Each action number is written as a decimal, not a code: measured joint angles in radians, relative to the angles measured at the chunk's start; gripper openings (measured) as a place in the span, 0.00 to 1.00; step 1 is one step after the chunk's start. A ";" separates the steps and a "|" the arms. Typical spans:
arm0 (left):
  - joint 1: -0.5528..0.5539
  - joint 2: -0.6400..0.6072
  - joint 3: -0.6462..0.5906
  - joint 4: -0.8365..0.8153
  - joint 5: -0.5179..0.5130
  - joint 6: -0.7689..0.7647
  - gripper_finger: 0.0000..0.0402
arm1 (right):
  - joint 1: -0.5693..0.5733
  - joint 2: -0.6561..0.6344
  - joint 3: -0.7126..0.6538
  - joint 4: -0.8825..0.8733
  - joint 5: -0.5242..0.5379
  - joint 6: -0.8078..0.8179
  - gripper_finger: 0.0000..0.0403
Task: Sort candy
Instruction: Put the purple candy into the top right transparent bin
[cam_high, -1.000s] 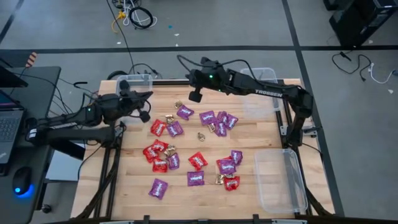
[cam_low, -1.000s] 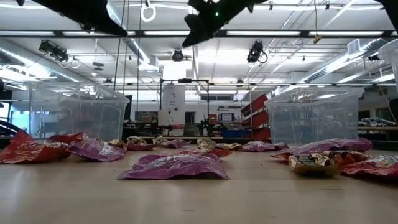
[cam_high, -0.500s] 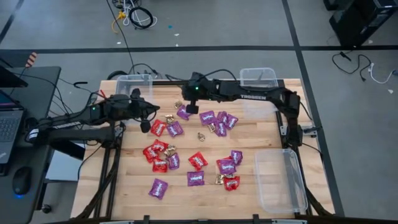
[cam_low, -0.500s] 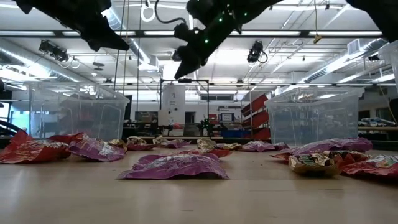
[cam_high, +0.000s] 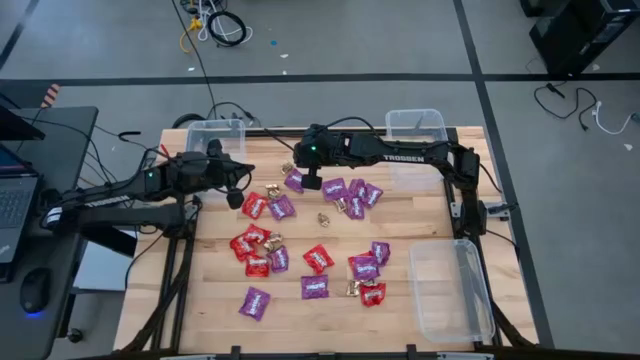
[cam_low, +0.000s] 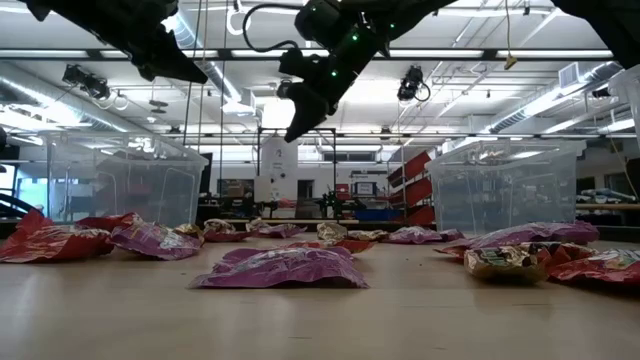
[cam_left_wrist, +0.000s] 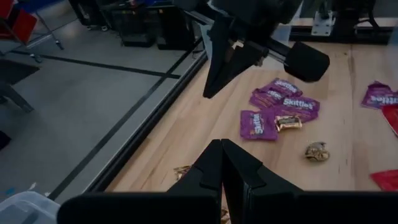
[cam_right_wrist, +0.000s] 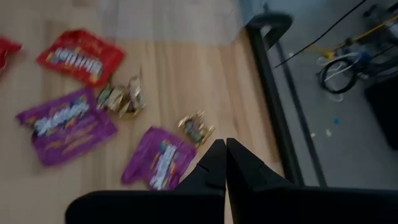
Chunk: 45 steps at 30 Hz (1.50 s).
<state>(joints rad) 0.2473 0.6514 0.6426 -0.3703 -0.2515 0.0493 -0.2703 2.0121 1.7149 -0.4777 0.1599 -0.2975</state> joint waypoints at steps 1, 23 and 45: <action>0.000 0.000 -0.015 0.031 0.010 0.000 0.02 | 0.000 0.000 0.000 -0.010 -0.005 0.007 0.00; 0.000 0.004 -0.156 0.399 0.115 0.022 0.02 | 0.020 0.000 0.000 -0.024 -0.060 -0.013 0.00; -0.001 0.001 -0.156 0.299 0.046 -0.031 0.02 | 0.086 -0.001 0.000 -0.071 -0.057 -0.043 0.00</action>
<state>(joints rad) 0.2466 0.6525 0.4866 -0.0712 -0.2052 0.0179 -0.1841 2.0109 1.7149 -0.5489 0.1028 -0.3407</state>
